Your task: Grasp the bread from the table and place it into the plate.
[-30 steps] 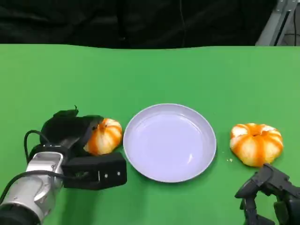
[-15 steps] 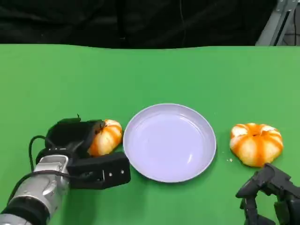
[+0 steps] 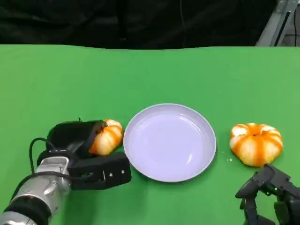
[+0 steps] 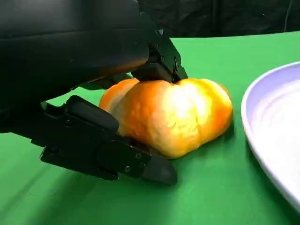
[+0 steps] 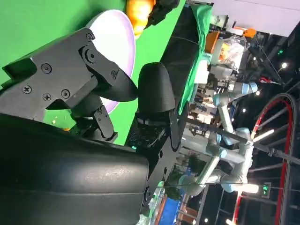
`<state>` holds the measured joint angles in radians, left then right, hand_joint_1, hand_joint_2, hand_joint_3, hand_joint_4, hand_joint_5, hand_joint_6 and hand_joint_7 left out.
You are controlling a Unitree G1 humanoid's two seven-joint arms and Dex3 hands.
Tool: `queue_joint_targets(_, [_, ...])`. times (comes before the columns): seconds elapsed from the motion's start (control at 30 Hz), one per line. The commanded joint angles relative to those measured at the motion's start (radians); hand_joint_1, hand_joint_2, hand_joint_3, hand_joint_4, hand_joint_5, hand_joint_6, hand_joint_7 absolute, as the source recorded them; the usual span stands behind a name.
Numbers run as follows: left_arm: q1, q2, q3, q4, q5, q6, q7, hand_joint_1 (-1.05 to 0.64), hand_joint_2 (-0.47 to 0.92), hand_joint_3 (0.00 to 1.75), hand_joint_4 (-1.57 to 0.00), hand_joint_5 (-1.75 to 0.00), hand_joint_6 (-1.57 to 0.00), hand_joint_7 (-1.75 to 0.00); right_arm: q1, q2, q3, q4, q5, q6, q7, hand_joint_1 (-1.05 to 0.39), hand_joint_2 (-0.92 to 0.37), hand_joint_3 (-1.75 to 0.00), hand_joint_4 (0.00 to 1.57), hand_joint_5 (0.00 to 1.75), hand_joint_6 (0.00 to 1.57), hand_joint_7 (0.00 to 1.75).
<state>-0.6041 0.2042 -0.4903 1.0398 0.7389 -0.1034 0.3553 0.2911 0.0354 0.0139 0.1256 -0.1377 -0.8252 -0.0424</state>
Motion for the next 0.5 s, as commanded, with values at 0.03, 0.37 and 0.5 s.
queue_joint_targets(0.03, [0.013, -0.010, 0.023, 0.030, -0.052, -0.028, 0.000, -0.15, 0.92, 0.03, -1.10, -0.23, -1.07, -0.09, -0.005, -0.013, -0.008, 0.009, 0.014, -0.017, -0.004, -0.11, -0.52, -1.23, 0.85, 1.75, 0.75, 1.52])
queue_joint_targets(0.37, [0.001, 0.000, 0.043, 0.029, -0.086, -0.066, 0.075, -0.05, 0.92, 0.09, -0.76, -1.63, -0.95, -0.96, 0.011, -0.011, -0.001, -0.027, 0.019, 0.028, 0.003, -0.11, -0.53, -1.22, 0.84, 1.75, 0.74, 1.52])
queue_joint_targets(0.5, [0.000, 0.000, 0.054, 0.014, -0.093, -0.084, 0.095, -0.02, 0.92, 0.11, -0.75, -1.74, -0.67, -1.57, 0.004, -0.017, -0.006, -0.001, 0.027, -0.001, 0.006, -0.12, -0.51, -1.21, 0.85, 1.75, 0.74, 1.52])
